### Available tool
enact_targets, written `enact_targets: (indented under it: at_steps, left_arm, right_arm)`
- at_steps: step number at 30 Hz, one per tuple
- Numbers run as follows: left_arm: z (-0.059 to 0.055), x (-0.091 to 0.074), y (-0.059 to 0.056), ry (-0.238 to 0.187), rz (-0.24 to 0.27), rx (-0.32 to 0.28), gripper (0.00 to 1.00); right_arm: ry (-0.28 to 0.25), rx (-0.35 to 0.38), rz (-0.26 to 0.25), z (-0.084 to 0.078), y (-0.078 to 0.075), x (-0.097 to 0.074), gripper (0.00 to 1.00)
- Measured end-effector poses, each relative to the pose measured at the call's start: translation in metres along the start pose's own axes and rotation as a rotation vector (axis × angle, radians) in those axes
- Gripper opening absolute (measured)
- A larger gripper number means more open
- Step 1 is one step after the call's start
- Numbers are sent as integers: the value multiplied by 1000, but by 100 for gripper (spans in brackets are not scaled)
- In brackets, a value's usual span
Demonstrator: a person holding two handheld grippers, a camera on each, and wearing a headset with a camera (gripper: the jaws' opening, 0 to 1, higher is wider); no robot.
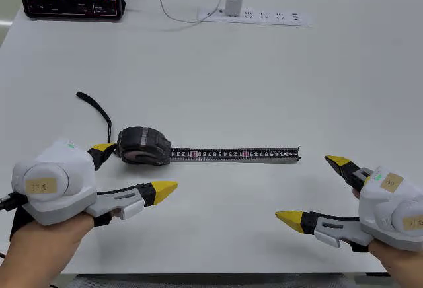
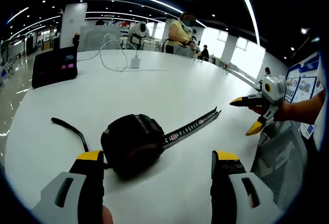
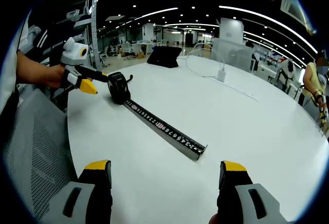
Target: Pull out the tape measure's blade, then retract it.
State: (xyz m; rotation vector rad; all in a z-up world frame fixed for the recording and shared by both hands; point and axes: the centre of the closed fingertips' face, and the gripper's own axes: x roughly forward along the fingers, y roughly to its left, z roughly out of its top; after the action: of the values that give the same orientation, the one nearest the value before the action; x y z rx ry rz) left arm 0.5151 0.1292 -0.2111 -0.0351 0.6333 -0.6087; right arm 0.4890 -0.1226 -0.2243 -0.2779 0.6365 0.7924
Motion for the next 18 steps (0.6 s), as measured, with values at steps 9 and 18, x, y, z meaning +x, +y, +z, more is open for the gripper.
enact_targets:
  at_steps: [9, 18]
  left_arm:
    - [1, 1, 1, -8, 24, -10, 83]
    - [3, 5, 3, -10, 84, -34, 80]
  right_arm:
    - [7, -2, 10, 0, 0, 1, 83]
    - [46, -50, 36, -1, -8, 2, 77]
